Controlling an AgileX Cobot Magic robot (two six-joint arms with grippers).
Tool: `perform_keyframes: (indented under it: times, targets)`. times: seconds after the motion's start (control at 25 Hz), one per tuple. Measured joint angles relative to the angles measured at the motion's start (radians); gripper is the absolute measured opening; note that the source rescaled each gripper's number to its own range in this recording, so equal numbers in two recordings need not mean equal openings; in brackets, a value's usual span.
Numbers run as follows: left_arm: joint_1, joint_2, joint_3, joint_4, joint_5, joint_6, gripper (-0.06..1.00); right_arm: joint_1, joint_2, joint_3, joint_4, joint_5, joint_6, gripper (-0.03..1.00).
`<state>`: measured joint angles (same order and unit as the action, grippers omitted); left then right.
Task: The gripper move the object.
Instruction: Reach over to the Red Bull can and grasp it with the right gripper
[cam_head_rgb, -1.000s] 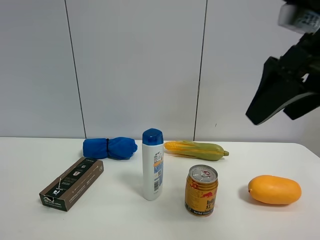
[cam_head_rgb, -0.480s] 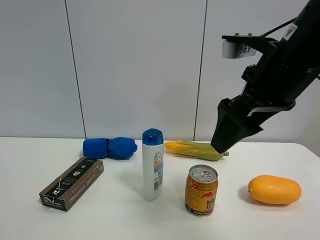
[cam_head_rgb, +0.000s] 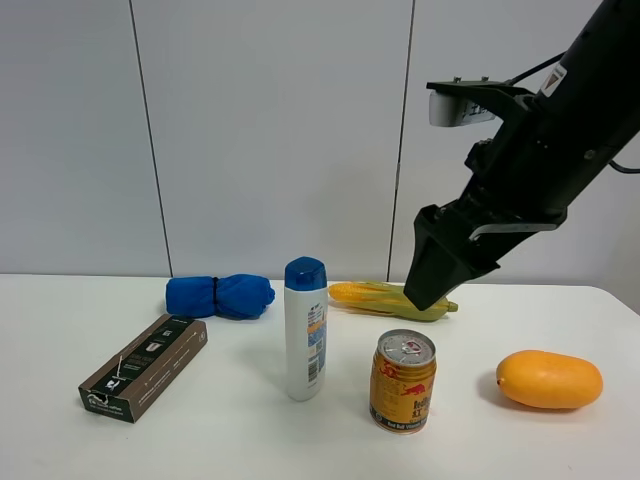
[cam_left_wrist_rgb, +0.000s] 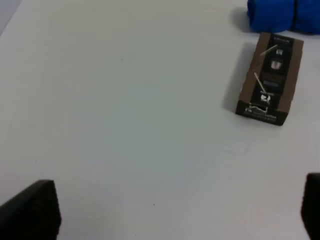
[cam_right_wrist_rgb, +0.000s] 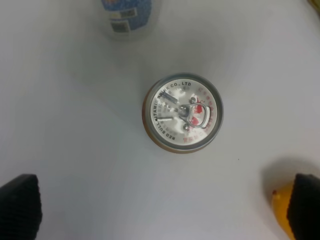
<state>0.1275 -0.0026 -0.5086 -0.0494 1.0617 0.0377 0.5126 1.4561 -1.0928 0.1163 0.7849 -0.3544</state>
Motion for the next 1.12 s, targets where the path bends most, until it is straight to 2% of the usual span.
perform_keyframes:
  times: [0.4,0.68,0.96,1.12]
  targets:
    - [0.0,0.0,0.0,0.0,0.0,0.0,1.0,0.003,0.009,0.0,-0.048,-0.102,0.002,1.0]
    - [0.0,0.0,0.0,0.0,0.0,0.0,1.0,0.003,0.125,0.0,-0.073,-0.154,0.002,1.0]
    - [0.0,0.0,0.0,0.0,0.0,0.0,1.0,0.005,0.251,0.0,-0.074,-0.246,0.002,1.0]
    - [0.0,0.0,0.0,0.0,0.0,0.0,1.0,0.01,0.285,0.0,-0.04,-0.281,0.002,1.0]
